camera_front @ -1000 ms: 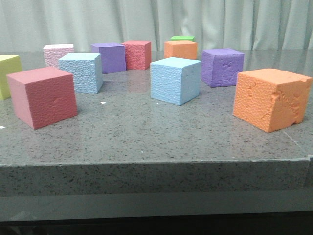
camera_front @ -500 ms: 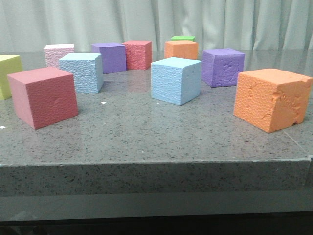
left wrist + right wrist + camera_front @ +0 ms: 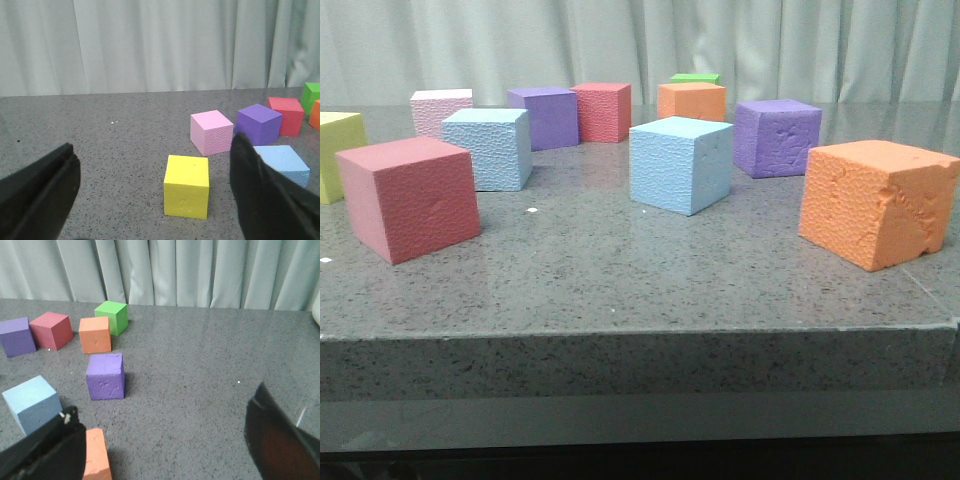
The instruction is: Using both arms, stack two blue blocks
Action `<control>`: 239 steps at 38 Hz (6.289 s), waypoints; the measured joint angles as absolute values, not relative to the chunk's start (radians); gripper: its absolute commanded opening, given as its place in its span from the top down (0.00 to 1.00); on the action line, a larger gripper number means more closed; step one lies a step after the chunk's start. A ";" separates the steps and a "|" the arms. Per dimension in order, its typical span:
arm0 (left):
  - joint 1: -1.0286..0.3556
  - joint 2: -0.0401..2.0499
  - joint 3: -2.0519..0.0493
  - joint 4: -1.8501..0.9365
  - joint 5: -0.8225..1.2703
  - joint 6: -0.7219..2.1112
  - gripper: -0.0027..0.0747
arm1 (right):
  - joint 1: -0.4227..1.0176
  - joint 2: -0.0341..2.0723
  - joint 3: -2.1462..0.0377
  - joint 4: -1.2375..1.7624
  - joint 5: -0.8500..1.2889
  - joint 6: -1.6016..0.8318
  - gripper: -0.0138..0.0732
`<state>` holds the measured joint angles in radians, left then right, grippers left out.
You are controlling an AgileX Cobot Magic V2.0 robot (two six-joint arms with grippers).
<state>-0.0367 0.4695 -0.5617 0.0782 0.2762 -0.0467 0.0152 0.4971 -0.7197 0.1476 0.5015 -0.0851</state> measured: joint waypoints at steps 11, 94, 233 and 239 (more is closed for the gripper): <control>-0.037 0.470 -0.562 0.078 0.276 -0.047 0.19 | 0.069 0.783 -0.844 0.148 0.466 -0.092 0.10; -0.037 0.470 -0.562 0.079 0.274 -0.048 0.19 | 0.420 1.732 -1.567 0.284 0.934 -0.384 0.60; -0.474 1.247 -1.095 0.079 0.436 -0.042 0.19 | 0.188 0.298 -0.379 0.355 0.412 -0.294 0.91; -0.479 1.416 -1.287 0.072 0.612 -0.082 0.19 | 0.188 0.298 -0.379 0.357 0.412 -0.294 0.91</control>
